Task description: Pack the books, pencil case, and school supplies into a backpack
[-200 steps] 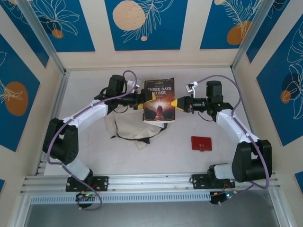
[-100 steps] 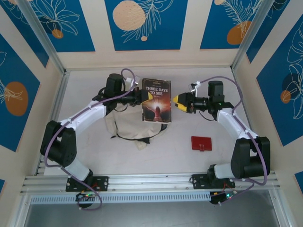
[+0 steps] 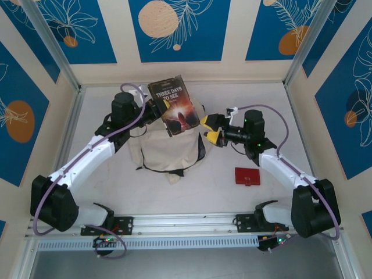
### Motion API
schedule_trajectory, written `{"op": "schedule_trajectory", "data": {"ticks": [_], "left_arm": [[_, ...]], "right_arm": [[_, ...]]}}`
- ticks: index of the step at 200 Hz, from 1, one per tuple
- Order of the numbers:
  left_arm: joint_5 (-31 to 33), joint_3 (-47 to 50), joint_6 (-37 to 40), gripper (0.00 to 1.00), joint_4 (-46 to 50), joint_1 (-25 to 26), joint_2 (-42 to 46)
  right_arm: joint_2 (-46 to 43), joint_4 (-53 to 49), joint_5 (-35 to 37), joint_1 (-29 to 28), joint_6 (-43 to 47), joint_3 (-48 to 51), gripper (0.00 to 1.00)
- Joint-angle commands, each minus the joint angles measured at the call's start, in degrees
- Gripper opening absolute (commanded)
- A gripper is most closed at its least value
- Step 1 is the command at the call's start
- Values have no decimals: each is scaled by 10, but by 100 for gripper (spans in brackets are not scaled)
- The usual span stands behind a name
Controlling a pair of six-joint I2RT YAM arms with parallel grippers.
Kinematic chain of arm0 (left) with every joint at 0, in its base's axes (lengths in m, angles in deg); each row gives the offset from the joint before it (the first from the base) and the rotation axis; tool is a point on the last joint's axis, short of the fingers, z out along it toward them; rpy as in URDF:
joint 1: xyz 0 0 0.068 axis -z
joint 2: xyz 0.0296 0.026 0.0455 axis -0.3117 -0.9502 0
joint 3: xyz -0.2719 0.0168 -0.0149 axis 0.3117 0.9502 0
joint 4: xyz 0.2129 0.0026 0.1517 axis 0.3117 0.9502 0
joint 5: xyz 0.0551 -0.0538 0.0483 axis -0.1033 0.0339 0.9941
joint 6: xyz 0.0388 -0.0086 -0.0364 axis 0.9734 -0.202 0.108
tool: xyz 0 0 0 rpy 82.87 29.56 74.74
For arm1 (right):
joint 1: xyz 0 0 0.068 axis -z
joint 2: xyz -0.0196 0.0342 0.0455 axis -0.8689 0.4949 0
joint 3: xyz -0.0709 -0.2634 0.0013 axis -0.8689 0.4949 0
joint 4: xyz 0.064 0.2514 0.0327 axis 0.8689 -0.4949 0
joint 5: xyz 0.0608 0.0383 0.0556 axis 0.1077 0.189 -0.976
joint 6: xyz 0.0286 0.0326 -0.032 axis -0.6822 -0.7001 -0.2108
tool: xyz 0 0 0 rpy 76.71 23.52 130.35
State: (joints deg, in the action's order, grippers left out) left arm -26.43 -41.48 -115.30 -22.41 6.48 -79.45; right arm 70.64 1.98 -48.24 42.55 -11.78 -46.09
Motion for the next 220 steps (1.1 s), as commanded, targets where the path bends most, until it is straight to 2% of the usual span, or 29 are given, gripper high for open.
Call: {"op": "schedule_trajectory", "data": {"ticks": [1,63,147,220], "left_arm": [[59,11,-56,6,-91,-6,18],[96,23,-133,7,-158,-3,16],[81,15,-179,8,-191,0,-20],[88,16,-178,9,-189,-1,-27]], "right_arm": [[18,154,64,-34,-129,20,91],[98,307,137,-102,-246,7,90],[218,421,154,-115,-322,-66,85],[239,468,181,-118,-348,-51,51]]}}
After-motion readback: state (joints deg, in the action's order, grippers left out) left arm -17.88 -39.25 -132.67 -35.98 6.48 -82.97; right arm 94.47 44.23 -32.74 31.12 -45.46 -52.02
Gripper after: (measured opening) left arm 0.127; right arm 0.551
